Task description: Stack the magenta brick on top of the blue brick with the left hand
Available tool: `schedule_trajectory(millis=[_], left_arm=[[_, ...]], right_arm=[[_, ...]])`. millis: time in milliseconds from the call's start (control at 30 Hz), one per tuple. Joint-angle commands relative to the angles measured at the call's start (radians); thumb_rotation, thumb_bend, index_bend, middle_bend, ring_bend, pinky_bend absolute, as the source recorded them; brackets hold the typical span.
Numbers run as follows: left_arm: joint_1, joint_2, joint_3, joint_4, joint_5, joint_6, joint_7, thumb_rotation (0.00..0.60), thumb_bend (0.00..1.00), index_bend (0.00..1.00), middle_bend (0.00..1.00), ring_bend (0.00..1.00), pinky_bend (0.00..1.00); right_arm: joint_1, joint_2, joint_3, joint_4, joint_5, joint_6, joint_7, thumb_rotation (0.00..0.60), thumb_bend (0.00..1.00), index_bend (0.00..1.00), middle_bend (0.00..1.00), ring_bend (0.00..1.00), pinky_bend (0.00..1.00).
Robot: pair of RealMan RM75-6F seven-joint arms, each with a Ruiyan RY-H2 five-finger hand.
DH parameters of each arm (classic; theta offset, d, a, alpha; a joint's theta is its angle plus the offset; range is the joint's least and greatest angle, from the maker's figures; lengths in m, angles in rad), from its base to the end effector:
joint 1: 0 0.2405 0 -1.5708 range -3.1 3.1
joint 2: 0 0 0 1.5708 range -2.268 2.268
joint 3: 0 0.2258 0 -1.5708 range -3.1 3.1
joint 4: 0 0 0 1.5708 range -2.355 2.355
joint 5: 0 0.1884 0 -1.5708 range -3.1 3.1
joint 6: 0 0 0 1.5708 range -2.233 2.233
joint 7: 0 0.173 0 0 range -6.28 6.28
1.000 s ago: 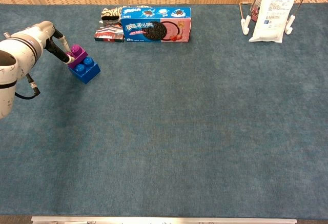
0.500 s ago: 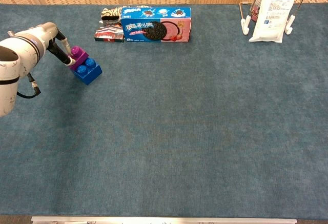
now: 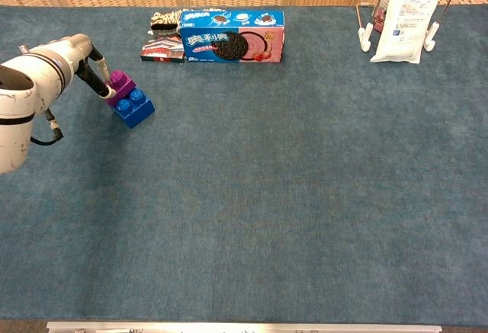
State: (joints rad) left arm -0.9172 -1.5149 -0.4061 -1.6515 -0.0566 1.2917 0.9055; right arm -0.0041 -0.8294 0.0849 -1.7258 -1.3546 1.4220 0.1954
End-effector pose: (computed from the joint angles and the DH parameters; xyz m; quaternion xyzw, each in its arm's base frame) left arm -0.1628 0.3599 0.0295 -0.5458 -0.5901 -0.1553 0.5743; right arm -0.3062 -0.1837 0.2460 0.5217 -0.4477 0.3484 0.6372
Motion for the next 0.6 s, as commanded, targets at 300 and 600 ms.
schedule_trajectory(millis=[300,600], left_arm=[[-0.006,-0.005,0.008,-0.001,-0.002,0.003,0.02,0.6,0.34,0.61,0.0,0.0,0.1],[-0.017,-0.012,0.016,0.003,-0.011,-0.003,0.049,0.6,0.34,0.61,0.0,0.0,0.1]], right_arm=[[-0.001,0.0,0.0,0.0,0.0,0.001,0.001,0.6,0.0,0.18,0.24,0.17,0.31],[0.0,0.001,0.0,0.001,0.0,-0.001,0.002,0.6,0.0,0.18,0.24,0.17,0.31]])
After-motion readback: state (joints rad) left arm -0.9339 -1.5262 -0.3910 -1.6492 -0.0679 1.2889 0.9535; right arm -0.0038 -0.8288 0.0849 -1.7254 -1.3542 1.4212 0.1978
